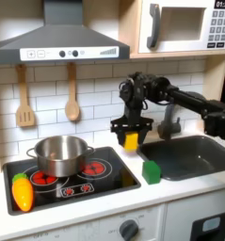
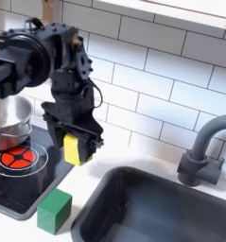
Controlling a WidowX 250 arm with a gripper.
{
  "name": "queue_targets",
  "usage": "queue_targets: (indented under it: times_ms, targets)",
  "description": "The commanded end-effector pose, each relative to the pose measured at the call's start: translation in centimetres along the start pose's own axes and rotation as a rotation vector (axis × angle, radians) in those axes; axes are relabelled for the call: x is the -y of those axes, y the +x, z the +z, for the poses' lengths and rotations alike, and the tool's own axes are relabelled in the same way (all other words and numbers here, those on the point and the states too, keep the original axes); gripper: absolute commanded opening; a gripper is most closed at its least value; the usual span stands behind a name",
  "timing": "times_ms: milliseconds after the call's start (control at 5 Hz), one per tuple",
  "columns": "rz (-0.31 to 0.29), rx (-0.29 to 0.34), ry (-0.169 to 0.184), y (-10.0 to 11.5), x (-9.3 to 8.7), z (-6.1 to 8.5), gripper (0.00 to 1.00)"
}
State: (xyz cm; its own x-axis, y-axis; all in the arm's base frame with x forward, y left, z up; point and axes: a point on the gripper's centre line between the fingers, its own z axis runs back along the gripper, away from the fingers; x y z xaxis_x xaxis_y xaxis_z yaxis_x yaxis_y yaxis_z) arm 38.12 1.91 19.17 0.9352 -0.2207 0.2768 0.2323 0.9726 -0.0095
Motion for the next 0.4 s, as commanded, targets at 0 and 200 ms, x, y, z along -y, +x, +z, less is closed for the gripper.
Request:
queue_targets:
  times_ms: [0, 200]
  targets:
    - [0.048, 0.028, 0.005, -1.89, -0.8, 2.07, 0.0]
    - [0.088, 0.04, 0.014, -2.16, -1.61, 2.92, 0.0]
